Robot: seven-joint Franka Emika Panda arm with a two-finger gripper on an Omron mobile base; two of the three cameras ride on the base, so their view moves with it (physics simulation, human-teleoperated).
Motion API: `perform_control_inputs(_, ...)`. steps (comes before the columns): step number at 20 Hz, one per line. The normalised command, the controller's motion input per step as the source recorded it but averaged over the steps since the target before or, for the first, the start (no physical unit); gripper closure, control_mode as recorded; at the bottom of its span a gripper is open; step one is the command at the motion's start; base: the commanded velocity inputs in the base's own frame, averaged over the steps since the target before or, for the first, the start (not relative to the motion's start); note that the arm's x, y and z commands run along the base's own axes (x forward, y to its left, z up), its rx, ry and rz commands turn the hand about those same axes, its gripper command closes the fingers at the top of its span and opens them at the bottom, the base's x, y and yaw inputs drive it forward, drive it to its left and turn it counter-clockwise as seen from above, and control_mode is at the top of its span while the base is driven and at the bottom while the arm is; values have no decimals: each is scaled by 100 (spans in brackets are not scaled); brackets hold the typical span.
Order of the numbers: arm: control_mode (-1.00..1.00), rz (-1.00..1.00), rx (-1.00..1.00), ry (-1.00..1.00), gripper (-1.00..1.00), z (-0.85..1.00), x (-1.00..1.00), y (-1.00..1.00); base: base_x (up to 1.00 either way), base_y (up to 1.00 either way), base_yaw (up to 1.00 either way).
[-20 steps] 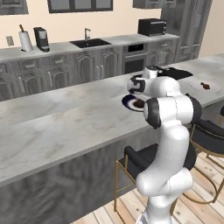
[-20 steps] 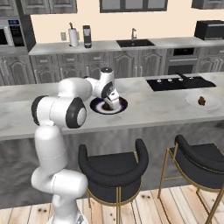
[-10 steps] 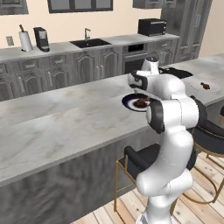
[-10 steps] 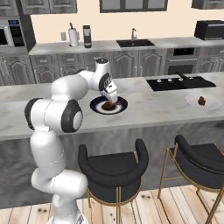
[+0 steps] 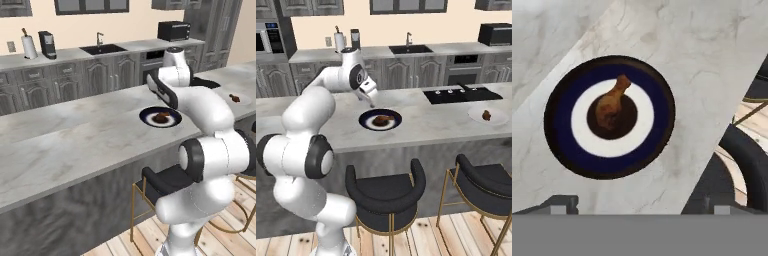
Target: Take the chicken drumsticks from the pan and place one on each plate on the dining counter.
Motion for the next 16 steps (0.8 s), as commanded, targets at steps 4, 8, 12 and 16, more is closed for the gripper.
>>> perform_control_inputs(4,-100,7,4,0,-100,-29,-100,59,0,0,0)
perform_control_inputs(8,-100,2,13,0,-100,-97,-100,62,0,0,0)
perform_control_inputs(12,-100,0,0,0,-100,-100,-100,54,0,0,0)
perform_control_inputs(16,-100,0,0,0,-100,-100,-100,42,0,0,0)
